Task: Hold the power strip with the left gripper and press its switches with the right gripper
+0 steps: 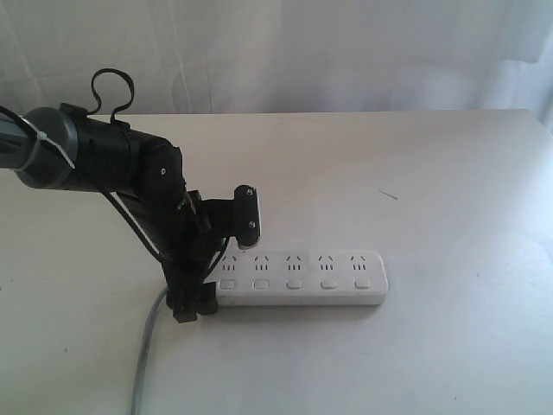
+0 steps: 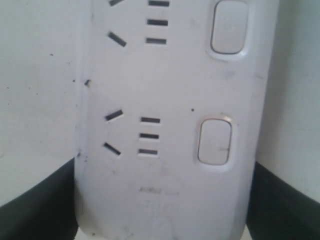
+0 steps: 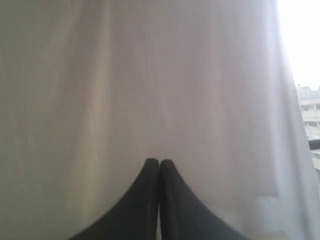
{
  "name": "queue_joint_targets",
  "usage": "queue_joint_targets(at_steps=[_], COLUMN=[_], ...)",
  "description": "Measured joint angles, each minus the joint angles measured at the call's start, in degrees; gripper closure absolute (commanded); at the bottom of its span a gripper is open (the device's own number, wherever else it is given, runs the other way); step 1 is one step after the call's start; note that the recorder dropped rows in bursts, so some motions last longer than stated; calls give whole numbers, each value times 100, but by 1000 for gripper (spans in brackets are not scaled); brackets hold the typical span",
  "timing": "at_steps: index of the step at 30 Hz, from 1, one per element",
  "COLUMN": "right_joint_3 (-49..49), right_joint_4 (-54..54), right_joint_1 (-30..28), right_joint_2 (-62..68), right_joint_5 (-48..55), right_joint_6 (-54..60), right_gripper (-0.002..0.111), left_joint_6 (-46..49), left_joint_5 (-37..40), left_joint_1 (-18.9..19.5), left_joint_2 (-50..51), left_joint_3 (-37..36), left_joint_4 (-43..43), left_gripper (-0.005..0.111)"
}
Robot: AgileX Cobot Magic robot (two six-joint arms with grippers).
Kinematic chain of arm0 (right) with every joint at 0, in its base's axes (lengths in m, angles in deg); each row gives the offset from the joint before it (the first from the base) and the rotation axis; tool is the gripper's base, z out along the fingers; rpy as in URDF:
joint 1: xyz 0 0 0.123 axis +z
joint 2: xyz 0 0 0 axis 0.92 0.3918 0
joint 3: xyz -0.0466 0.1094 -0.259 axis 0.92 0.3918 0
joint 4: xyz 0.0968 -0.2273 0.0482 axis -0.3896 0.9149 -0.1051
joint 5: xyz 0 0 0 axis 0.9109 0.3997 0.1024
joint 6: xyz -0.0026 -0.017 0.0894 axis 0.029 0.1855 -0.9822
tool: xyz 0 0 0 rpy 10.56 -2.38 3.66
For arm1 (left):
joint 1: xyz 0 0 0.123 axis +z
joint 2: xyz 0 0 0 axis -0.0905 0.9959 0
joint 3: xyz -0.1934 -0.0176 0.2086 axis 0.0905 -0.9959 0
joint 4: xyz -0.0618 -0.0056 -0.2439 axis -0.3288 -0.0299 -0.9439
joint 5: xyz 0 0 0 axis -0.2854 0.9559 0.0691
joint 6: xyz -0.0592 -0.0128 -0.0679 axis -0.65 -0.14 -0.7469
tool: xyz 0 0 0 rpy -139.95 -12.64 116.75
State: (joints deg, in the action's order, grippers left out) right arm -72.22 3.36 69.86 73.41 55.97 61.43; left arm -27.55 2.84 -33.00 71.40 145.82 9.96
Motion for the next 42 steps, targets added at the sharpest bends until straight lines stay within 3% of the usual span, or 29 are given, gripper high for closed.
queue_joint_targets(at_steps=[6,14,18,24,26,27,31,33,37,42], right_joint_3=[0,0,0,-209,-951,-1591,-3777,-4441,-4737,-4737], right_joint_4=[-35,-99,-185,-267,1085,2794,8008,9612,10145,10250], right_joint_1=[0,0,0,-3,-3,-3,-3,-3,123,550], right_joint_2=[0,-5,-5,-13,191,611,2721,3722,4866,5700], right_joint_5=[-1196,-2311,-2527,-2718,-2160,-2034,-2757,-3259,-3922,-3888], right_joint_6=[-949,-1111,-1187,-2426,-2666,-3276,-6695,-7964,-8326,-8322], right_gripper=[108,108,108,108,108,108,108,108,108,108], left_joint_6=[14,36,48,58,96,120,139,139,139,257], left_joint_5=[0,0,0,0,40,55,150,254,316,335], left_joint_1=[0,0,0,0,0,0,0,0,0,0], left_joint_2=[0,0,0,0,0,0,0,0,0,0], left_joint_3=[0,0,0,0,0,0,0,9,13,13], left_joint_4=[0,-12,-12,-12,-23,-23,-23,-23,-23,-35], left_gripper=[107,107,107,107,107,107,107,107,107,107])
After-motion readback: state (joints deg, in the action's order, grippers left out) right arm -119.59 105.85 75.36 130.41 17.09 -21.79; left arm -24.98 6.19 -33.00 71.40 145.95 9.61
